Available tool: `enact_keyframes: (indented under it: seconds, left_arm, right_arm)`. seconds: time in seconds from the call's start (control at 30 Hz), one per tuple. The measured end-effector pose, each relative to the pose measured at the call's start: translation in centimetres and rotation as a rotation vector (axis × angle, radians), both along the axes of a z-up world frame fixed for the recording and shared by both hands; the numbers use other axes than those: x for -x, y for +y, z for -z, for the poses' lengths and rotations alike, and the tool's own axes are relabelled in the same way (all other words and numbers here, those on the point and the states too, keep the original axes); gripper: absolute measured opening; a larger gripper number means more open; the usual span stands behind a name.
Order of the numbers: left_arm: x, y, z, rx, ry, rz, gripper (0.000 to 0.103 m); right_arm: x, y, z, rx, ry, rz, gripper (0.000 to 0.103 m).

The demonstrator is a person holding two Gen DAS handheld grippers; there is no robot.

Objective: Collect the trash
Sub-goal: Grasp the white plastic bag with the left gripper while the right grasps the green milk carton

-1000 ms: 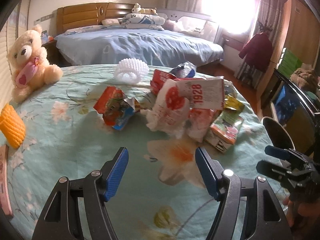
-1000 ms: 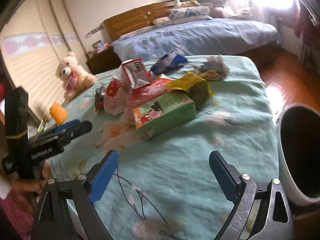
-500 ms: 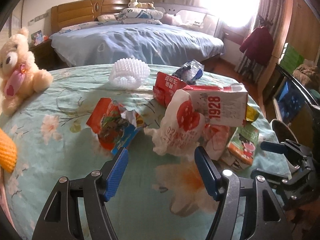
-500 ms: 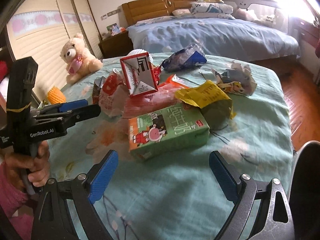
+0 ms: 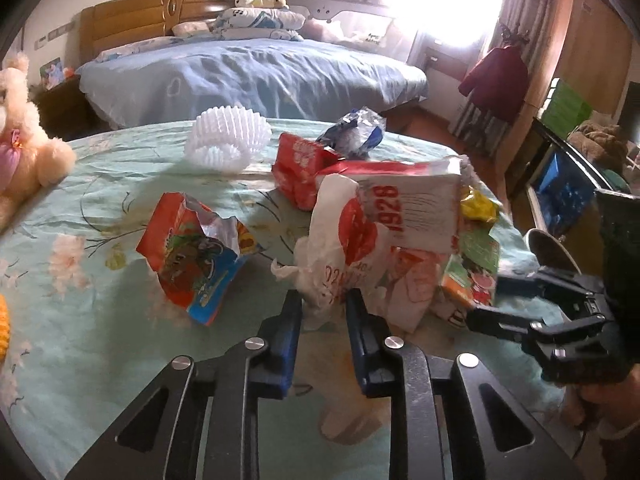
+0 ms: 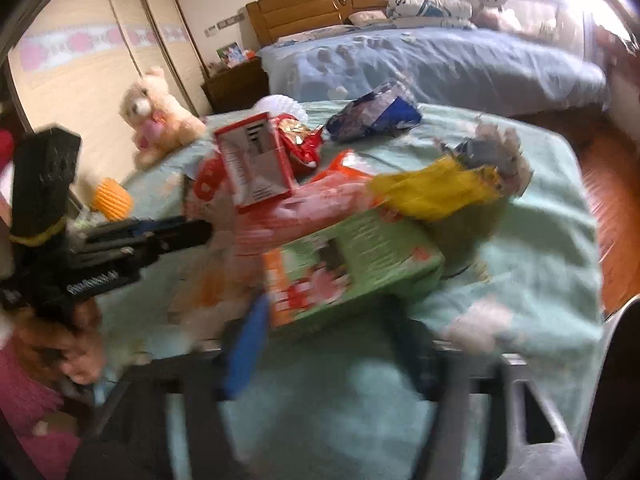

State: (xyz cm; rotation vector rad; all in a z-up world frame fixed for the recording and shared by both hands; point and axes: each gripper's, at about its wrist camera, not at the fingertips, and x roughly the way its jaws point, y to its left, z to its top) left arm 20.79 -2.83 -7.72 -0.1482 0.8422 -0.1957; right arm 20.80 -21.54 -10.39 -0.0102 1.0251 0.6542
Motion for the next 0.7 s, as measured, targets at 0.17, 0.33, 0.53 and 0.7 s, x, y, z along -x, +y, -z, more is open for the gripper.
enact_keyframes:
  seconds: [0.17, 0.33, 0.53, 0.7]
  left_arm:
    - [1.9, 0.1, -0.1, 0.031, -0.001, -0.009, 0.019]
    - [4.3, 0.1, -0.5, 0.052, -0.004, -0.003, 0.019]
    - [5.9, 0.7, -0.7, 0.067, -0.015, -0.025, 0.019]
    - [6.9, 1.3, -0.9, 0.077, -0.019, -0.033, 0.019]
  right_arm:
    - [1.7, 0.0, -0.6, 0.048, -0.04, 0.035, 0.014]
    - [2.9, -1.0, -0.9, 0.039, -0.025, 0.083, 0.009]
    - [3.5, -1.3, -1.9, 0.0, -0.04, 0.253, 0.058]
    - [2.9, 0.9, -1.2, -0.004, -0.011, 0.376, 0.058]
